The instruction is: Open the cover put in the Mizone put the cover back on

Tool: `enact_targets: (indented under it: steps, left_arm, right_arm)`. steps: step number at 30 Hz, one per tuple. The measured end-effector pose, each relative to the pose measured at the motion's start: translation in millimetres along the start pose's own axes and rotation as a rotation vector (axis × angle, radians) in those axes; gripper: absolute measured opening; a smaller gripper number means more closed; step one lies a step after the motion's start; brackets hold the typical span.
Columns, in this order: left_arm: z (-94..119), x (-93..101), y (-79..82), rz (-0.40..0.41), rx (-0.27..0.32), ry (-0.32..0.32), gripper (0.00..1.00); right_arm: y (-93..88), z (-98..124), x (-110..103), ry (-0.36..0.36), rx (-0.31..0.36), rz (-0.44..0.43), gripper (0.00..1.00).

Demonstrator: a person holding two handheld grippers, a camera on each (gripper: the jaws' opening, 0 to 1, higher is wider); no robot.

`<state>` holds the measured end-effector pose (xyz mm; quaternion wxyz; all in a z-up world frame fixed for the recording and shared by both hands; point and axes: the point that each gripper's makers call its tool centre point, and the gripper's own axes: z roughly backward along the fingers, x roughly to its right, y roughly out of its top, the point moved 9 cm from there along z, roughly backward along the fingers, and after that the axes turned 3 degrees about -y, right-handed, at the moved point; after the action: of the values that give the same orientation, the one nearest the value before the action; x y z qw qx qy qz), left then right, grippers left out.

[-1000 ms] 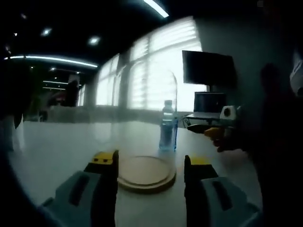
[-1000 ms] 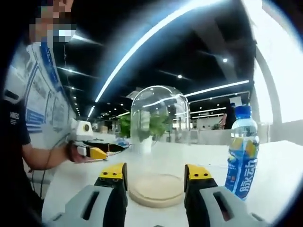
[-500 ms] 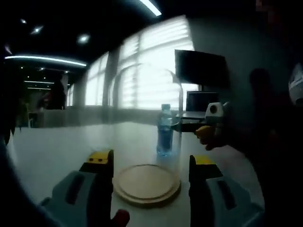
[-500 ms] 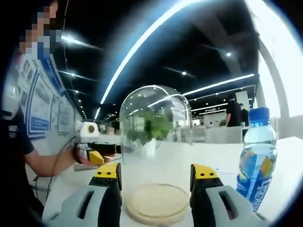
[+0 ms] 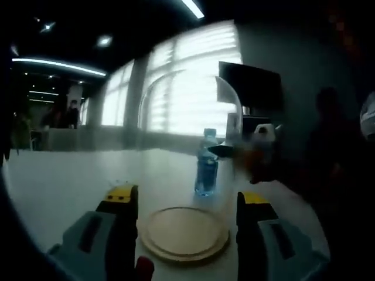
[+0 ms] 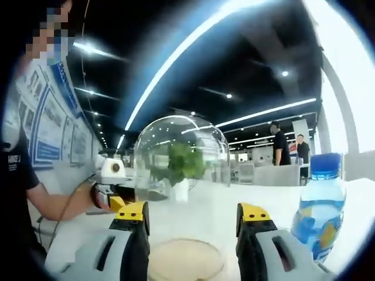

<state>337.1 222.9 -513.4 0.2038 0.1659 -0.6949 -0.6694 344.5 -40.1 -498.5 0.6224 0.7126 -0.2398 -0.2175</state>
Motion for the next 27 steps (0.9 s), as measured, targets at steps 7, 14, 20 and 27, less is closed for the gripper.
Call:
enact_targets:
  steps: [7,14,20,27]
  left_arm:
    - [-7.5,-5.4,7.4,-0.023,-0.046,-0.028,0.57]
    - [-9.8,-13.7,12.1,-0.042,-0.087,-0.067,0.60]
    - [-11.4,-25.7,19.9,-0.065,-0.134,-0.117,0.55]
    - [-8.7,-31.2,39.8,-0.070,-0.118,-0.178,0.58]
  right_arm:
    - [11.9,-9.7,5.7,0.067,-0.062,0.034,0.61]
    - [8.5,-18.2,8.7,0.141,-0.115,0.056,0.65]
    - [11.5,-24.4,5.1,0.272,-0.189,0.133,0.68]
    - [14.1,-36.8,8.5,0.250,-0.272,0.160,0.67]
